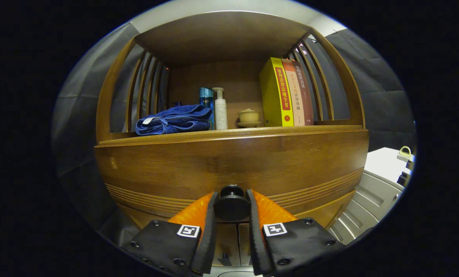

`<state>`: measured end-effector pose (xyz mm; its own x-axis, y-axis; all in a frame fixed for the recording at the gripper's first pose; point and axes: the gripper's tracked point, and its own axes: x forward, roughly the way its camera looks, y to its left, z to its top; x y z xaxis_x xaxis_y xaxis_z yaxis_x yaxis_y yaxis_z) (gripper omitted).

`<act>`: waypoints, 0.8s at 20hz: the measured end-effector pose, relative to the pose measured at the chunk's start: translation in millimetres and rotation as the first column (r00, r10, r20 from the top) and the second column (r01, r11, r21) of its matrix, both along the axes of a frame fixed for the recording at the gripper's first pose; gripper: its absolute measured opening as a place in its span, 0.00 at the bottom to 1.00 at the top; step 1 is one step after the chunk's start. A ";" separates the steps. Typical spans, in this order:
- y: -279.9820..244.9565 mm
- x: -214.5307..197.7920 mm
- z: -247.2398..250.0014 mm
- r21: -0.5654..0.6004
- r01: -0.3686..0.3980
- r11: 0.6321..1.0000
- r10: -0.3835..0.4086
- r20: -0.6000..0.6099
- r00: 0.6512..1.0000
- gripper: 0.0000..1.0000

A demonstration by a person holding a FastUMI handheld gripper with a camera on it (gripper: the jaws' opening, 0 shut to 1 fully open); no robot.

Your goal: Pull open the drawer, take out the items inside it, and place them on the countertop above the cabinet.

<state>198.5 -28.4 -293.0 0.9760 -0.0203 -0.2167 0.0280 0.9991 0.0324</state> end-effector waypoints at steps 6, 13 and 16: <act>-0.3 -6.0 -0.7 -0.038 -0.003 0.999 0.001 -0.049 0.999 0.33; -0.3 -50.9 4.1 -0.024 0.011 1.000 -0.013 -0.068 0.998 0.27; 1.5 -75.9 6.3 -0.014 0.027 1.000 -0.028 -0.079 0.996 0.27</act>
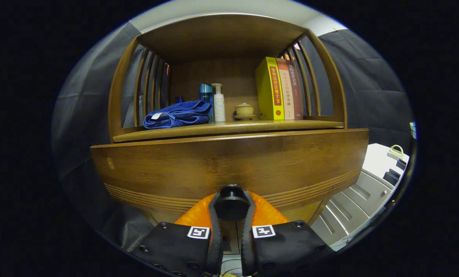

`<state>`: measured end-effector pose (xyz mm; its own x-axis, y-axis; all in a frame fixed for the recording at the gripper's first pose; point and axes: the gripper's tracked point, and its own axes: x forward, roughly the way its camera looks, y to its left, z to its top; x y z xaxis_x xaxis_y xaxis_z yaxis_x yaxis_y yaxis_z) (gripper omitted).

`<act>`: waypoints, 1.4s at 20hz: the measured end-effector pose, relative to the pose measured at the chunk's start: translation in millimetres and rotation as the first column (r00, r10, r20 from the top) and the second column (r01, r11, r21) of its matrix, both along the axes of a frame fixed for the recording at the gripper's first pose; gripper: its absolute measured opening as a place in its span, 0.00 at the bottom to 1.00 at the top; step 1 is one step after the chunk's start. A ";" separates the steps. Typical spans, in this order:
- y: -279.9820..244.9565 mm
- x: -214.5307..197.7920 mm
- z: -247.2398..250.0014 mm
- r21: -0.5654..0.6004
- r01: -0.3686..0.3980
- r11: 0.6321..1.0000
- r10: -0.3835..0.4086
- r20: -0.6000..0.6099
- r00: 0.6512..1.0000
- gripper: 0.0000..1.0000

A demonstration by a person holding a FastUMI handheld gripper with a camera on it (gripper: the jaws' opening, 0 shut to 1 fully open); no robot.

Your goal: Pull open the drawer, take out the items inside it, and place them on the countertop above the cabinet.

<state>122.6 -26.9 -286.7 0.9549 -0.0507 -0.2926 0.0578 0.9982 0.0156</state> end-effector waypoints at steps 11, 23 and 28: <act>0.7 -81.0 8.5 -0.001 0.011 1.000 -0.011 -0.029 1.000 0.27; -0.9 -91.6 -5.3 -0.011 0.003 1.000 -0.004 -0.041 0.999 0.27; -1.3 -91.5 -5.9 -0.013 -0.004 1.000 0.004 -0.036 0.999 0.41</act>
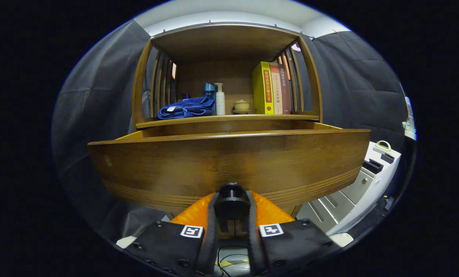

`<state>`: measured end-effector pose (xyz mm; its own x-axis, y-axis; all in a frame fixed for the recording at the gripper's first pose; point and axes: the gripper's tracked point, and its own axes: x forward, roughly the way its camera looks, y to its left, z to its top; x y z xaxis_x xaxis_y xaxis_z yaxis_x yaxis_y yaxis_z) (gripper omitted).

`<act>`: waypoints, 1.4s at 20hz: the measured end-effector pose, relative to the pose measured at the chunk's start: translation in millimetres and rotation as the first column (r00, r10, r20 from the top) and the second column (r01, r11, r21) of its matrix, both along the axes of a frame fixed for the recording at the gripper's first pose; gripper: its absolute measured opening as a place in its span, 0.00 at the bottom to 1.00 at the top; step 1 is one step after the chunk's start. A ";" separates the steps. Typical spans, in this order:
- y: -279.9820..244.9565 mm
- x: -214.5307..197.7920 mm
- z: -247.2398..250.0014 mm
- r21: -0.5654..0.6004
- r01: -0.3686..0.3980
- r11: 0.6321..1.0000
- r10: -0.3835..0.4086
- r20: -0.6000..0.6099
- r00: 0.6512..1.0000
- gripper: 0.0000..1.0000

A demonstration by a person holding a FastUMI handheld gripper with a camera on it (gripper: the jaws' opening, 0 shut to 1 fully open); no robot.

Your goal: Pull open the drawer, take out the items inside it, and place them on the countertop above the cabinet.

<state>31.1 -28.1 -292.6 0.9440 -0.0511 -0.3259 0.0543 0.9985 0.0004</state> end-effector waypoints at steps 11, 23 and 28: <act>22.1 -18.6 73.7 -0.132 -0.030 0.991 0.049 0.141 0.989 0.97; -5.2 109.6 221.3 -0.026 -0.061 0.998 0.060 -0.009 0.998 0.97; -4.9 142.6 135.3 0.102 -0.036 0.994 0.071 -0.365 0.928 0.97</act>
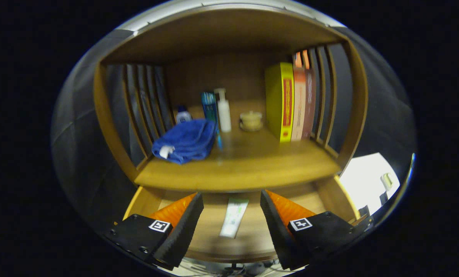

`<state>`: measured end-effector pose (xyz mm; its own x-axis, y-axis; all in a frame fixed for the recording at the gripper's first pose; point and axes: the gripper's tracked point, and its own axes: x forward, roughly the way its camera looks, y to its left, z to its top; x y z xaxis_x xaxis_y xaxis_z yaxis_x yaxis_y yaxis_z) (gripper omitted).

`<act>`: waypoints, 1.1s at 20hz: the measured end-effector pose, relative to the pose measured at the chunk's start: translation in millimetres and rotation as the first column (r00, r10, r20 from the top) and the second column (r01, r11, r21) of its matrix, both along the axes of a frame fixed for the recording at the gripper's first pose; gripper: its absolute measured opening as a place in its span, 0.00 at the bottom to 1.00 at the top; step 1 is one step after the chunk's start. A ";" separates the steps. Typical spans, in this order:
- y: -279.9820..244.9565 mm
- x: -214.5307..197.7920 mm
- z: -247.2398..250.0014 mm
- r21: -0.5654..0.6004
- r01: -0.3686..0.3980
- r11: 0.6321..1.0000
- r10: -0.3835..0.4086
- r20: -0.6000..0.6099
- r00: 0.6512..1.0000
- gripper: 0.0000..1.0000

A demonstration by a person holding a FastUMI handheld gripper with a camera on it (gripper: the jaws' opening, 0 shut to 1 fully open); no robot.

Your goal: Pull open the drawer, take out the items inside it, and place them on the countertop above the cabinet.

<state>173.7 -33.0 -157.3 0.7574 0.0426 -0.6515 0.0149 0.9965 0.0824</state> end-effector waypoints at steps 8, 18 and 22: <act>5.8 14.9 -117.1 -0.051 -0.008 0.999 -0.010 -0.347 0.938 0.94; 7.4 20.2 -157.3 -0.067 -0.044 0.997 -0.003 -0.582 0.813 0.91; -2.7 33.3 -165.0 -0.074 -0.036 0.997 -0.014 -0.582 0.813 0.63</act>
